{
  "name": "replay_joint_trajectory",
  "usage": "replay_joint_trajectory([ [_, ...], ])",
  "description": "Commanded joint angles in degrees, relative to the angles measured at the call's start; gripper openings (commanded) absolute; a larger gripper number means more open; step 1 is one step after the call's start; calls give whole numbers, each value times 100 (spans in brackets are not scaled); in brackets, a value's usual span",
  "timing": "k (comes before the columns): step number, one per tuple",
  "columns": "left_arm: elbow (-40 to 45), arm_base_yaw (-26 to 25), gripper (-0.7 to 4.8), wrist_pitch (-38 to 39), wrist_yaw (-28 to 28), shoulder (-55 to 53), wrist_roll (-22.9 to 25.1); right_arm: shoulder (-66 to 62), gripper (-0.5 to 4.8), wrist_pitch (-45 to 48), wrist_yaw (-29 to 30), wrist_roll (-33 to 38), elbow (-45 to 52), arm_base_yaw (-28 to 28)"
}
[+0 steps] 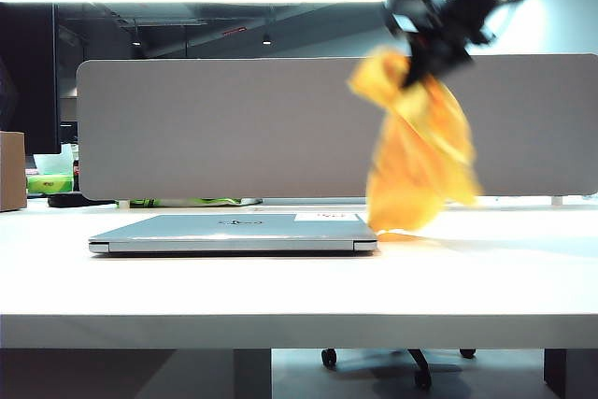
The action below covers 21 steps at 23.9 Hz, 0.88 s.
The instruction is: Pick up the rag and use it to wipe the water off the lid of the laptop on the table.
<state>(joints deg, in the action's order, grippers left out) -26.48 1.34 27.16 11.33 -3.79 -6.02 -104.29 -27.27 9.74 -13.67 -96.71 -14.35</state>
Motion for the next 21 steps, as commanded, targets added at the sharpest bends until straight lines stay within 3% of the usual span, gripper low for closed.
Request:
replay_joint_trajectory([
  [1,-11,4,19,-63,4,-7,2,-122,-5,369,68,175,-463,-369],
  [10,-11,4,19,-63,4,-7,2,-2149,-5,520,-11,619,-2433,-1261],
  [14,-11,4,19,-63,4,-7,2,-2771,-5,490,424,660,-2573,-1427],
  [21,-11,4,19,-63,4,-7,2,-3602,-5,483,201,662,-2573,-1827],
])
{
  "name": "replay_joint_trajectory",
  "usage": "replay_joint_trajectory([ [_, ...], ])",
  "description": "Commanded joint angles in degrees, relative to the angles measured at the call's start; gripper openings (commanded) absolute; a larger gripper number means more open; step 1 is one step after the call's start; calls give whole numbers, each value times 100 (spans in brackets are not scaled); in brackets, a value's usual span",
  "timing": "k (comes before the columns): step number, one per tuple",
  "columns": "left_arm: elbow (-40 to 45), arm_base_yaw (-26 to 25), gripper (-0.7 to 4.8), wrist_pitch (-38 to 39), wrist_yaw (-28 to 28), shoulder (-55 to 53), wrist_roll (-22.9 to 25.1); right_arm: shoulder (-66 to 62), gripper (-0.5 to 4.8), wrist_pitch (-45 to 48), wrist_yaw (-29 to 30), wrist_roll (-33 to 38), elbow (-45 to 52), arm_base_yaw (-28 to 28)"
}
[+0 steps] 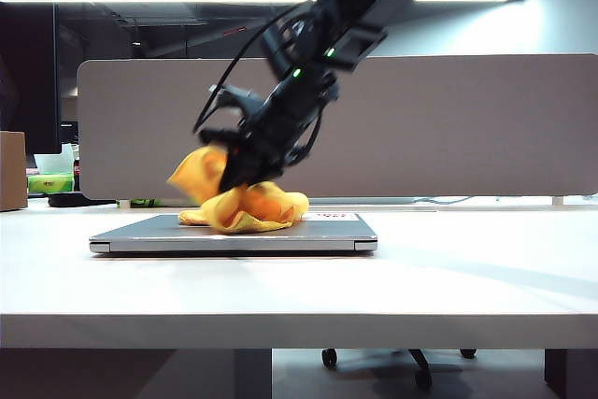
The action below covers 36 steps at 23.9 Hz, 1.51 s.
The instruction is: Pick up the rag and use it to wipe the water off the lid of the laptop on the table.
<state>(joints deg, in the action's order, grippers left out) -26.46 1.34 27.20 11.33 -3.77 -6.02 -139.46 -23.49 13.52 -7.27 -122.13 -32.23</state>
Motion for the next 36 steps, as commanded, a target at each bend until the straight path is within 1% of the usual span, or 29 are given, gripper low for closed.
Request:
replay_joint_trajectory([
  [1,-13,4,19,-68,4,-9,2,-122,-5,103,-234,22,-31,-46],
  [4,-13,4,19,-68,4,-9,2,-225,-5,66,-284,46,-26,-44],
  [6,-13,4,19,-68,4,-9,2,-256,-5,-83,-577,39,-26,-42],
  [7,-13,4,19,-68,4,-9,2,-286,-5,-201,-892,-37,-26,-15],
  [10,-13,4,19,-68,4,-9,2,-291,-5,-363,-1106,-57,-26,144],
  [12,-13,4,19,-68,4,-9,2,-291,-5,-372,-1241,-13,-26,374],
  [15,-13,4,19,-68,4,-9,2,-284,-5,-420,-1233,118,-26,697],
  [18,-13,4,19,-68,4,-9,2,-286,-5,-525,-1088,243,-26,802],
  [20,-13,4,19,-68,4,-9,2,-284,-5,-461,-706,243,-28,723],
  [23,-13,4,19,-68,4,-9,2,-282,-5,-236,-588,306,-37,505],
  [27,-13,4,19,-68,4,-9,2,-289,-5,66,-590,350,-162,142],
  [29,-13,4,19,-68,4,-9,2,-289,-5,376,-592,498,-201,-17],
  [32,-13,4,19,-66,4,-9,2,-293,-5,765,-634,870,-308,-144],
  [33,-13,4,19,-68,4,-9,2,-293,-5,807,-693,894,-310,-144],
  [36,-13,4,19,-68,4,-4,2,-293,-5,660,-946,920,-313,-107],
])
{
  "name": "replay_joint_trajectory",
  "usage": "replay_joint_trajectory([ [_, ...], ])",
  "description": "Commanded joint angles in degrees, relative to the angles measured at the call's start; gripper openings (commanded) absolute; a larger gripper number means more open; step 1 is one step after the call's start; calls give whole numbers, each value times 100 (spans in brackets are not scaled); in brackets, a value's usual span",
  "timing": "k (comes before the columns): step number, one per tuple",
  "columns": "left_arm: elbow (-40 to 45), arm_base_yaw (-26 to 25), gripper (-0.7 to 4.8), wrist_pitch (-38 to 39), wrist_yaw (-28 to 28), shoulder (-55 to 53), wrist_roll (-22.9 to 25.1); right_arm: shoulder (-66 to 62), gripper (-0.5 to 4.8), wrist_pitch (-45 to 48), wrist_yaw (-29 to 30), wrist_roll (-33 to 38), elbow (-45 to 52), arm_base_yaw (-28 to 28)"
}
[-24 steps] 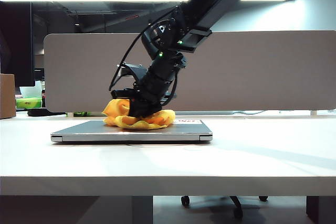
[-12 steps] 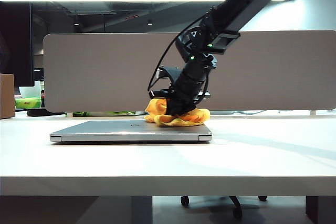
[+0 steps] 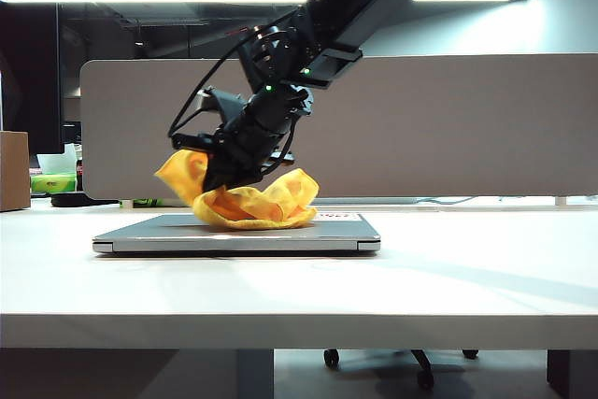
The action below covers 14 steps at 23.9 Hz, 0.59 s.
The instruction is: Pick up the rag and use it to wipe the water off the lid of the laptop on the table.
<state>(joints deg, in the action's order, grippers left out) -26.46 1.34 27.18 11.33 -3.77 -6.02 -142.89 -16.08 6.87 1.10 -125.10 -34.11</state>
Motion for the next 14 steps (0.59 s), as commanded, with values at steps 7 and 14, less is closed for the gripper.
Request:
replay_joint_trajectory([
  [7,-13,4,19,-66,4,-7,2,96,-5,-1985,-848,26,-17,531],
  [14,-13,4,19,-66,4,-2,2,767,-5,-2765,-2271,-267,-15,861],
])
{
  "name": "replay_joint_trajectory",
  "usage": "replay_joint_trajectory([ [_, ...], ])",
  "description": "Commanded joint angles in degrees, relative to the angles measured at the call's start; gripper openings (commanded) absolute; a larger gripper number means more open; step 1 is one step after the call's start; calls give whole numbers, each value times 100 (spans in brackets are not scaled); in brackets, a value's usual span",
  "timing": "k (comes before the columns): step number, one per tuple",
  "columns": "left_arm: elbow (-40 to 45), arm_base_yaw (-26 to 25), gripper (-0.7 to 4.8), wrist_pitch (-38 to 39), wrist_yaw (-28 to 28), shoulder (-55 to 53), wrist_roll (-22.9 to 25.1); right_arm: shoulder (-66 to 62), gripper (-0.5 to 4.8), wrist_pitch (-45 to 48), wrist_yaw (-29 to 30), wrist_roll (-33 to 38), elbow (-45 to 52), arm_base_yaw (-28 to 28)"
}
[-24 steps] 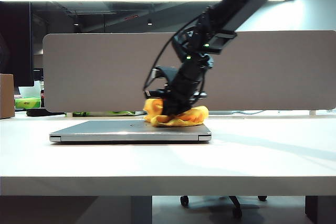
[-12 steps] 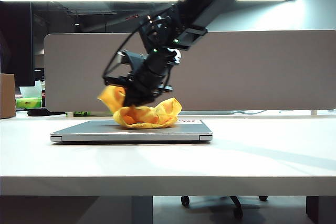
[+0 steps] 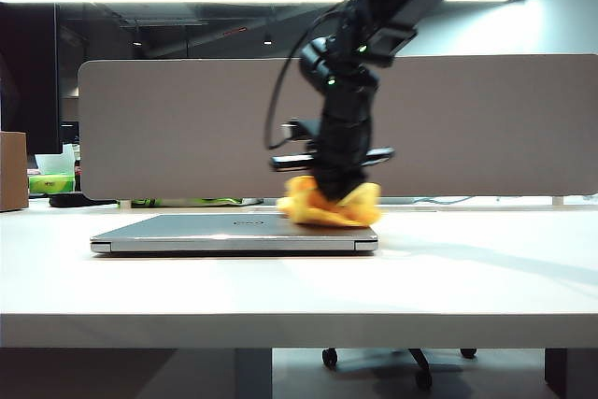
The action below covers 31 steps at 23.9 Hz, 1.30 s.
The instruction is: Pick up the rag and use it to wipe the water off the lid of the laptop on the table.
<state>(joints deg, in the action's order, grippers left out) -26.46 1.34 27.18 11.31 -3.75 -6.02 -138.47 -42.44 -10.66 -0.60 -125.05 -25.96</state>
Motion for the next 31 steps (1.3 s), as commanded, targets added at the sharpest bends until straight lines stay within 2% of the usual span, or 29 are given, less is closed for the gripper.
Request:
replay_joint_trajectory([
  [1,-13,4,19,-63,7,-4,2,483,-5,-142,-623,-94,-17,70],
  [6,-13,4,19,-66,7,-7,2,1132,-5,-282,-763,-138,-17,195],
  [11,-13,4,19,-63,7,-4,2,1799,-5,-925,-857,-199,-15,452],
  [14,-13,4,19,-63,7,-7,2,2223,-5,-1593,-1071,-262,-13,839],
  [17,-13,4,19,-66,7,-7,2,2479,-5,-1714,-994,-295,-13,1147],
  [19,-13,4,19,-66,7,-4,2,2719,5,-1729,-586,-306,-13,1390],
  [22,-13,4,19,-66,7,-7,2,2931,205,-1690,-13,-310,-15,1567],
  [26,-13,7,19,-66,7,-7,2,3077,437,-1840,170,-289,-13,1596],
  [27,-13,7,19,-63,7,-4,2,3106,471,-1849,166,-243,-15,1596],
  [30,-13,4,19,-70,4,-4,2,3368,479,-1932,85,-221,-13,1596],
  [31,-13,4,19,-72,2,-4,2,3475,415,-1937,22,-229,-13,1596],
])
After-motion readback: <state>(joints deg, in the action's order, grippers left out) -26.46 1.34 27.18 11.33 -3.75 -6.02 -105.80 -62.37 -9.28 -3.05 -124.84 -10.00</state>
